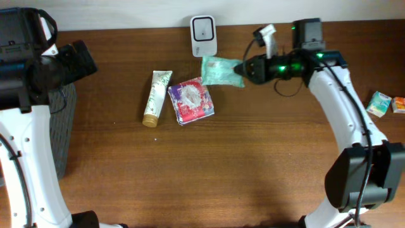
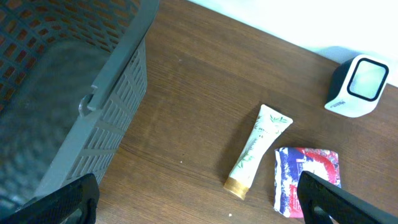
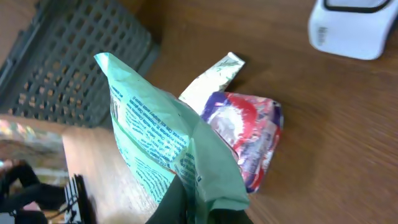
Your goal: Scan the item barcode
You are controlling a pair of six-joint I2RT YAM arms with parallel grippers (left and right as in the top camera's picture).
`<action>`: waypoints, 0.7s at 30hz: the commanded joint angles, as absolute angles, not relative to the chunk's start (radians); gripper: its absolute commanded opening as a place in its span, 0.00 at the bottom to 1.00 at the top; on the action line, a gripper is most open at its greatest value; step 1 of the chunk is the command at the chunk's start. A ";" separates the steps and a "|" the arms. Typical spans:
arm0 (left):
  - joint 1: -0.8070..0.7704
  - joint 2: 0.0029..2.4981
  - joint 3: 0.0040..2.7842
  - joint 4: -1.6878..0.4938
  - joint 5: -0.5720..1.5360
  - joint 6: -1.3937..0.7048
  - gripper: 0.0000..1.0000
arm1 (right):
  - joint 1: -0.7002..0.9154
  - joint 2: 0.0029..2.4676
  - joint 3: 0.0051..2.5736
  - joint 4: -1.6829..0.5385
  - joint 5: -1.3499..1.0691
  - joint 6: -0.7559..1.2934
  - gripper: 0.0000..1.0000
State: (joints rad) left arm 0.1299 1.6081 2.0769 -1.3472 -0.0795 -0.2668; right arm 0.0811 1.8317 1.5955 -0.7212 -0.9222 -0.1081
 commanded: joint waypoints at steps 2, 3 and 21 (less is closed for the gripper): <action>0.134 1.601 2.080 -1.348 -0.084 -0.276 0.99 | 0.101 1.802 1.614 -0.720 -0.904 -0.126 0.04; 0.134 1.601 2.080 -1.348 -0.084 -0.276 0.99 | 0.100 1.802 1.614 -0.721 -0.904 -0.126 0.04; 0.134 1.601 2.080 -1.348 -0.084 -0.276 0.99 | 0.106 1.913 1.614 -1.209 0.519 0.345 0.04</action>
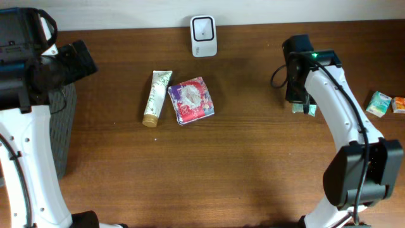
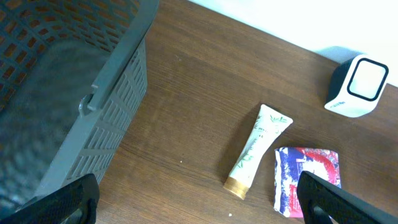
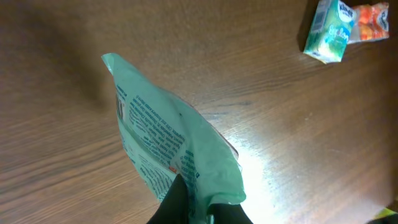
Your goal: Scan the item barcode
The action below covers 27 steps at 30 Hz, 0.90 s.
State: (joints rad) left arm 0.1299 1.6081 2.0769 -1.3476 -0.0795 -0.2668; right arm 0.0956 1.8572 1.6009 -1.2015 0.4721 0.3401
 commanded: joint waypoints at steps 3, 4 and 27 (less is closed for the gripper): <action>0.134 1.601 2.080 -1.348 -0.084 -0.276 0.99 | 0.144 1.989 1.614 -1.222 0.496 0.332 0.20; 0.134 1.601 2.080 -1.348 -0.084 -0.276 0.99 | 0.164 1.995 1.614 -1.222 0.480 0.322 0.21; 0.134 1.601 2.080 -1.348 -0.084 -0.276 0.99 | 0.192 2.010 1.446 -1.009 0.440 0.213 0.69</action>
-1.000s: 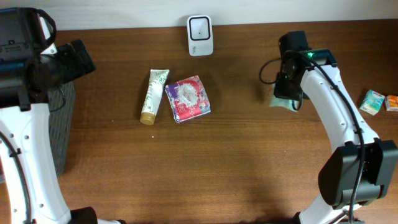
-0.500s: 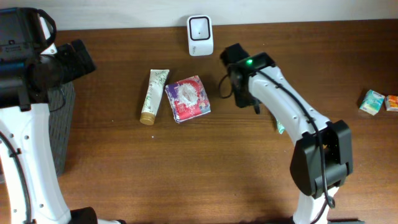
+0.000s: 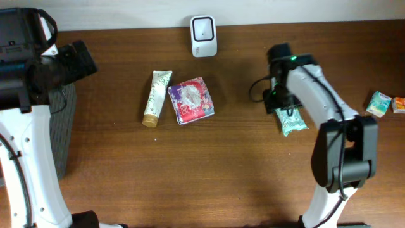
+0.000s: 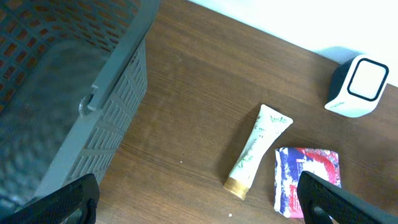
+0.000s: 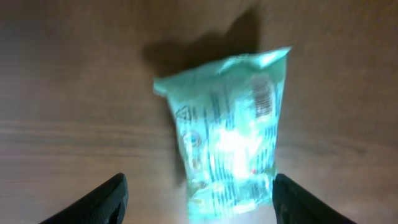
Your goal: Scan the item barcode
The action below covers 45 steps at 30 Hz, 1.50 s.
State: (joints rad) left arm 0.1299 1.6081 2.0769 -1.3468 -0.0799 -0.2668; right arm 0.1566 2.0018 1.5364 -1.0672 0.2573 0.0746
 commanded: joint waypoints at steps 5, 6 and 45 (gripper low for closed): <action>0.134 1.601 2.080 -1.348 -0.084 -0.276 0.99 | 0.229 2.011 1.327 -0.883 0.592 0.290 0.68; 0.134 1.601 2.080 -1.348 -0.084 -0.276 0.99 | 0.229 2.011 1.303 -0.852 0.588 0.290 0.68; 0.134 1.601 2.080 -1.348 -0.084 -0.276 0.99 | -0.078 2.111 1.763 -1.288 -0.380 -0.009 0.93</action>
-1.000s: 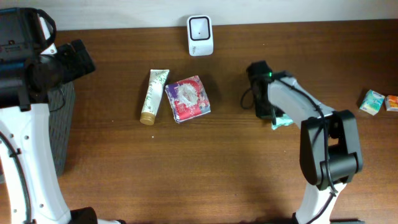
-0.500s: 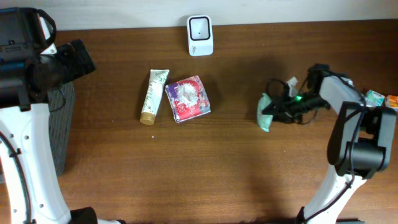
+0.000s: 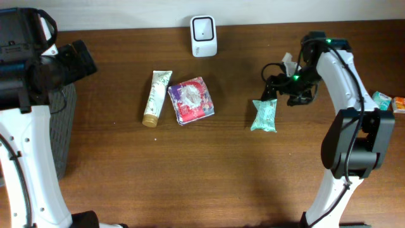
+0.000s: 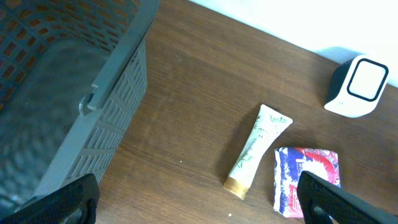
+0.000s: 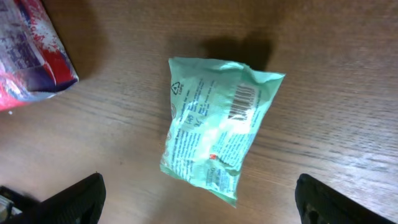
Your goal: Scan the item barcode
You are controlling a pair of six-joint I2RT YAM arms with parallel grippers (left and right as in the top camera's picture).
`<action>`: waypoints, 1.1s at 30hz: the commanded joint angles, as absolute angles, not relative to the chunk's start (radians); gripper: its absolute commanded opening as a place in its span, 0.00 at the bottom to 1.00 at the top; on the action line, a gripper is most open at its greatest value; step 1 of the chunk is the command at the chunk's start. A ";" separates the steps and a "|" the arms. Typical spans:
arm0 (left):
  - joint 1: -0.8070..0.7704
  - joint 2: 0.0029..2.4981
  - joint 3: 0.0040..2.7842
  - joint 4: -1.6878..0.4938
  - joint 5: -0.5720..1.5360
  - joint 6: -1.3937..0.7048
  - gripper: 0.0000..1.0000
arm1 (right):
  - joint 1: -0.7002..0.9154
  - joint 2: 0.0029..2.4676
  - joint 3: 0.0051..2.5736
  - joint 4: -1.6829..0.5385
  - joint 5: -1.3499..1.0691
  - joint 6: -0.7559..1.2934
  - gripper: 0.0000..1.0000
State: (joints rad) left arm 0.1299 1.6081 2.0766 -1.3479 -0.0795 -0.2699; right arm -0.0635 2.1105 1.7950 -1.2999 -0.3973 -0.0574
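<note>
A green packet [image 3: 264,115] lies flat on the wooden table, right of centre, with its barcode [image 5: 244,99] facing up. My right gripper [image 5: 199,208] hangs open above it, its dark fingertips [image 5: 68,199] spread wide and holding nothing. In the overhead view the right gripper [image 3: 281,88] sits just behind and to the right of the packet. The white scanner [image 3: 204,27] stands at the table's far edge. My left gripper [image 4: 199,211] is open and empty, high over the left side, near the basket.
A cream tube [image 3: 156,97] and a red-and-purple packet [image 3: 191,100] lie side by side left of centre. A grey basket [image 4: 62,81] stands at the left edge. Two small packs [image 3: 380,102] lie at the far right.
The green packet now lies a little further left and is turned. My right wrist has moved to the right and back from it, still open. The left arm has not moved.
My right gripper held the green packet up in front of the scanner. Then it held it over the right side of the table. Then the packet lay on the table under the open gripper. Now it lies free, barcode up.
</note>
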 commanded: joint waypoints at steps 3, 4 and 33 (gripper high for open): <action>0.134 1.601 2.080 -1.348 -0.084 -0.276 0.99 | -0.078 2.135 1.692 -1.276 -0.520 -0.033 0.90; 0.134 1.601 2.080 -1.348 -0.084 -0.276 0.99 | -0.051 2.128 1.701 -1.279 -0.427 -0.006 0.82; 0.134 1.601 2.080 -1.348 -0.084 -0.276 0.99 | 0.394 2.284 1.809 -1.293 0.533 0.467 0.04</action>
State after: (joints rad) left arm 0.1299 1.6081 2.0766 -1.3476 -0.0792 -0.2699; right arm 0.4179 2.3009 1.6882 -1.2701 0.6846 0.5415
